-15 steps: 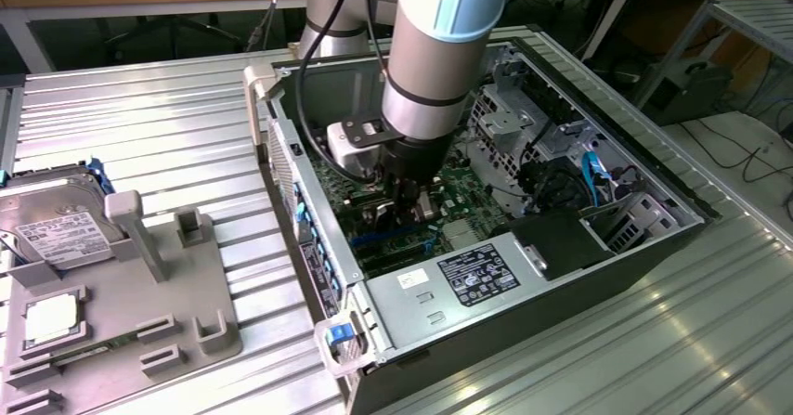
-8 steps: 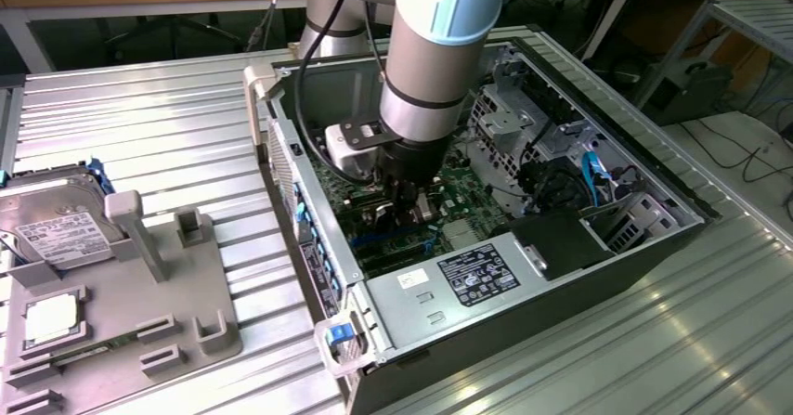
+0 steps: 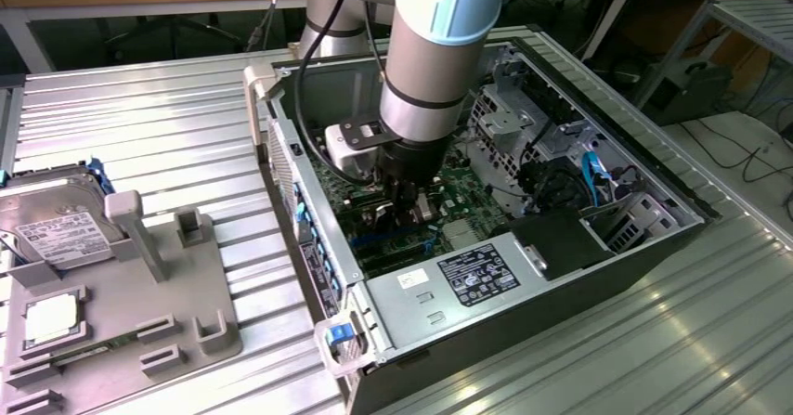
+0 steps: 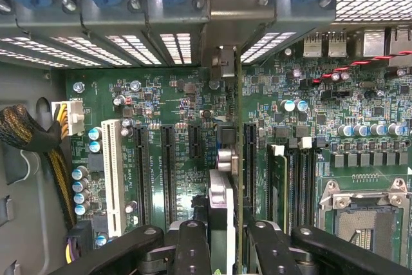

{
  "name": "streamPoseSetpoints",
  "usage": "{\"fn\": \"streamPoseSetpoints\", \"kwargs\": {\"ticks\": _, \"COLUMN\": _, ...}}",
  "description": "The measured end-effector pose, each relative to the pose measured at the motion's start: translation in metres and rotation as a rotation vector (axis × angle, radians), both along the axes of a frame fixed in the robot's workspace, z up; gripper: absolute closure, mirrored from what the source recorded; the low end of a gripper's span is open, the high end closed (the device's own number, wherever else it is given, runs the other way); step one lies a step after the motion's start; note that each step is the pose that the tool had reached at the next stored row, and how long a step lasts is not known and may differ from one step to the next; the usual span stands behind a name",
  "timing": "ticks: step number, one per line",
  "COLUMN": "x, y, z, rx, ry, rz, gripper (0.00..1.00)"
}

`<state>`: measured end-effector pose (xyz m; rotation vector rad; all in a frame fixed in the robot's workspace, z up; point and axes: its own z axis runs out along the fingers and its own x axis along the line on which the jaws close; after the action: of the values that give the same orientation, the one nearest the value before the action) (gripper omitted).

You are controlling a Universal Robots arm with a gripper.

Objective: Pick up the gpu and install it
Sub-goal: 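Insert the gpu into the slot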

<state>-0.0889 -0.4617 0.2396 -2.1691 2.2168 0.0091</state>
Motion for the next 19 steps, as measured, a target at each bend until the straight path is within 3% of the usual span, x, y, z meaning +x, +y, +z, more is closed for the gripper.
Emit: {"fn": "streamPoseSetpoints", "kwargs": {"ticks": 19, "x": -0.0021, "y": 0.0000, "z": -0.0002, "rx": 0.0000, "ry": 0.0005, "rz": 0.000, "gripper": 0.72}}
